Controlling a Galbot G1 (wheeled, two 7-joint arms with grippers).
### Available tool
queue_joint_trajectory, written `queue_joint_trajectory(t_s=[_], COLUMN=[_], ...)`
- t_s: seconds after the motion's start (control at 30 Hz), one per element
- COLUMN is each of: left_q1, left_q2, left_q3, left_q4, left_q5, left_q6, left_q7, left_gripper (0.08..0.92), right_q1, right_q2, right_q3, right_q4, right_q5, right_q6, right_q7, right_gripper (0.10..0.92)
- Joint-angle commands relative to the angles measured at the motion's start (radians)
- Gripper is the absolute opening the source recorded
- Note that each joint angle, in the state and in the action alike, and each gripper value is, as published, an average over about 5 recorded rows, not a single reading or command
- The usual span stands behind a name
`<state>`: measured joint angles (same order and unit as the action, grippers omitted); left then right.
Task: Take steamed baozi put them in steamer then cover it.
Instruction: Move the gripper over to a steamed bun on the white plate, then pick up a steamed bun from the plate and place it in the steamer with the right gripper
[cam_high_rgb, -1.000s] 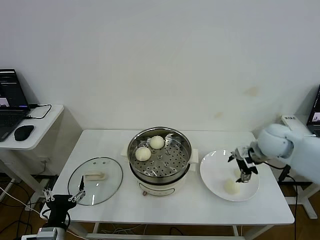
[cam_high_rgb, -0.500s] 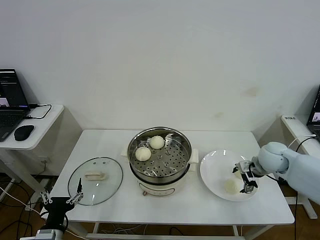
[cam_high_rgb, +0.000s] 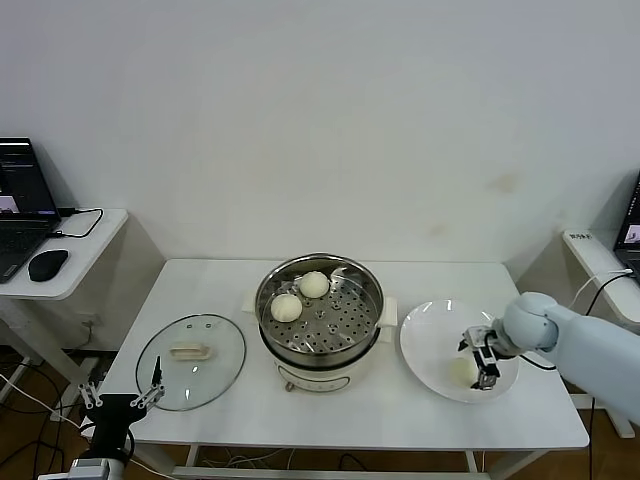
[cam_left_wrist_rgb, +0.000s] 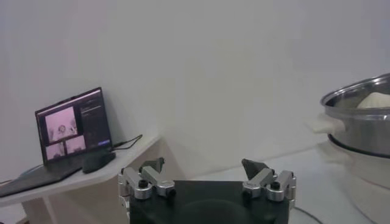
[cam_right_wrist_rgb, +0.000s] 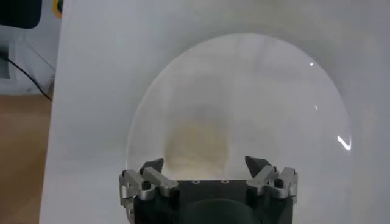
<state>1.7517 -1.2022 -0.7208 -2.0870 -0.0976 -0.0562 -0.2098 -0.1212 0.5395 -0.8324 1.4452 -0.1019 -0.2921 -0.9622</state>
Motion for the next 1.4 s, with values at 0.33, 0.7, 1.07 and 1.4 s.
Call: queue_joint_trajectory(t_s=[0.33, 0.7, 1.07, 1.4], left_q1=[0.0, -0.001, -0.005, -0.009], left_q2=[-0.001, -0.001, 0.008, 0.01], left_q3=[0.001, 0.001, 0.008, 0.01], left_q4=[-0.004, -0.008, -0.02, -0.031], left_q5=[-0.001, -0.001, -0.002, -0.008], left_q6=[0.0, 0.0, 0.0, 0.001], left_q7=[-0.001, -0.001, 0.0, 0.0], left_gripper=[0.823, 0.823, 0.823, 0.823], right_q1=[-0.028, 0.089, 0.407, 0.808], right_q2=[0.05, 0.005, -0.037, 0.102], right_q3=[0.025, -0.028, -0.144, -0.384], right_q4=[-0.051, -0.004, 0.1, 0.147], right_q5=[-0.01, 0.046, 0.188, 0.35], right_q6=[-0.011, -0.022, -0.079, -0.115], right_q7=[0.002, -0.041, -0.101, -0.089], right_gripper=[0.701, 0.629, 0.629, 0.636])
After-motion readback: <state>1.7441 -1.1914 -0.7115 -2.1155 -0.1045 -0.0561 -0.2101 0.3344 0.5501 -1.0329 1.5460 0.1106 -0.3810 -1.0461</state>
